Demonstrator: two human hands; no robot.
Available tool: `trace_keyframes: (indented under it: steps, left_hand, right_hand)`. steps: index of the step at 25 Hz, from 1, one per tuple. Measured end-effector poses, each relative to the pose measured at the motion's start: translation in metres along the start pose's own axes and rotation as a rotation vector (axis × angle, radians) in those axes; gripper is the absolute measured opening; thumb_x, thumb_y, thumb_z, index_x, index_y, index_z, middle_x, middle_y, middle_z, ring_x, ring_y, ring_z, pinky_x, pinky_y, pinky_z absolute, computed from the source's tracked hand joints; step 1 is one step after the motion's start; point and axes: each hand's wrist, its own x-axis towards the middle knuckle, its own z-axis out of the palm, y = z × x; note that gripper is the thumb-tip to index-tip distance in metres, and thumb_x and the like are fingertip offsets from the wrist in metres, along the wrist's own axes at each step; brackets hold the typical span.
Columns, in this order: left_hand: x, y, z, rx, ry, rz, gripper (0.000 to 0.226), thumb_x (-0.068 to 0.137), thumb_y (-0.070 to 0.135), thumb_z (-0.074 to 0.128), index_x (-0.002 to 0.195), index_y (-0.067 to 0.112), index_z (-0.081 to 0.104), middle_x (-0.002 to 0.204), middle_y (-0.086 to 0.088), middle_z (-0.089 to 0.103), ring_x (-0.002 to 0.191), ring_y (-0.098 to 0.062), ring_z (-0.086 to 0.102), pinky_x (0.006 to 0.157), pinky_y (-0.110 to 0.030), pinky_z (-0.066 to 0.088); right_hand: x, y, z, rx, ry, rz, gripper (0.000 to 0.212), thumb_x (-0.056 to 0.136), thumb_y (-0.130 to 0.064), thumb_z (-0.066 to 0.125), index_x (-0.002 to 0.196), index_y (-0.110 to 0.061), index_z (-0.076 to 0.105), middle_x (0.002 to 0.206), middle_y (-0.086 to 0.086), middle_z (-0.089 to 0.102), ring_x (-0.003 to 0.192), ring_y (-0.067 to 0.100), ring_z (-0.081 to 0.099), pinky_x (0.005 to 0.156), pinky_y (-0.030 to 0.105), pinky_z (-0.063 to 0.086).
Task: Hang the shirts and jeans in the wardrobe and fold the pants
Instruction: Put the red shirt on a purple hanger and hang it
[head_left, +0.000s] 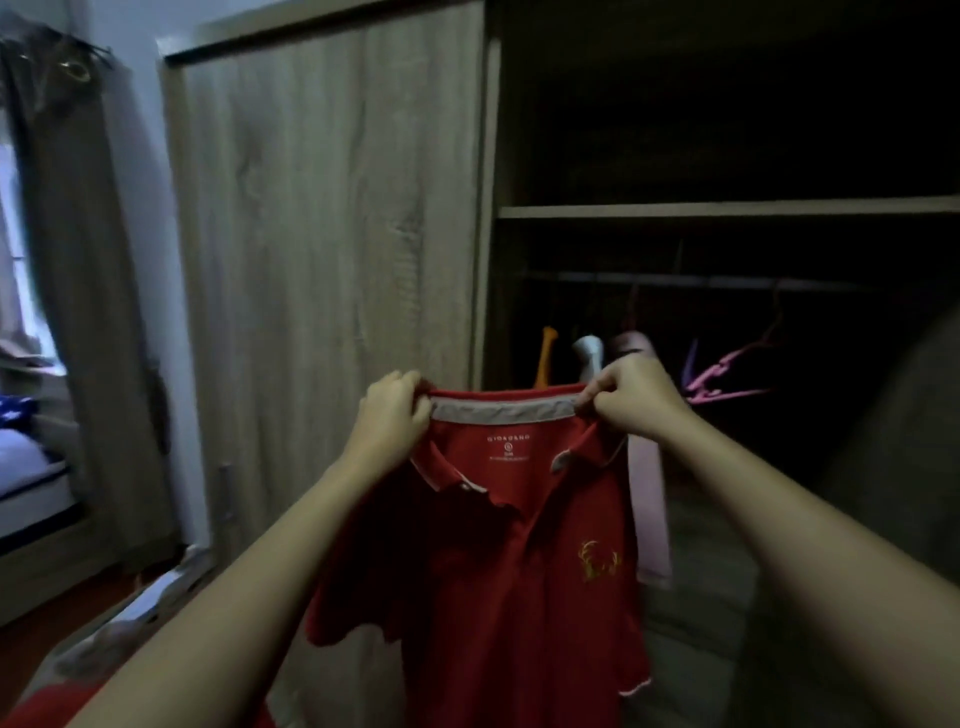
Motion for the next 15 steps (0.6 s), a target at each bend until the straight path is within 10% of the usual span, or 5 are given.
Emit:
trace_keyframes:
  steps: [7, 15]
  left_hand:
    - [0.009, 0.092, 0.084, -0.259, -0.301, 0.154, 0.040, 0.075, 0.024, 0.043, 0.099, 0.012, 0.072, 0.094, -0.008, 0.067, 0.090, -0.025, 0.061, 0.079, -0.033, 0.047]
    - [0.063, 0.169, 0.140, -0.467, -0.554, 0.194, 0.020, 0.086, 0.034, 0.059, 0.096, 0.021, 0.072, 0.076, 0.002, 0.072, 0.069, -0.003, 0.066, 0.067, -0.024, 0.051]
  right_hand:
    - [-0.035, 0.107, -0.058, -0.107, 0.026, 0.257, 0.039, 0.072, 0.004, 0.052, 0.071, -0.027, 0.075, 0.064, -0.004, 0.068, 0.042, -0.001, 0.057, 0.045, 0.009, 0.043]
    - [-0.011, 0.166, -0.111, -0.279, -0.013, 0.164, 0.037, 0.073, 0.000, 0.050, 0.086, -0.021, 0.076, 0.106, -0.001, 0.070, 0.094, 0.014, 0.066, 0.085, 0.027, 0.054]
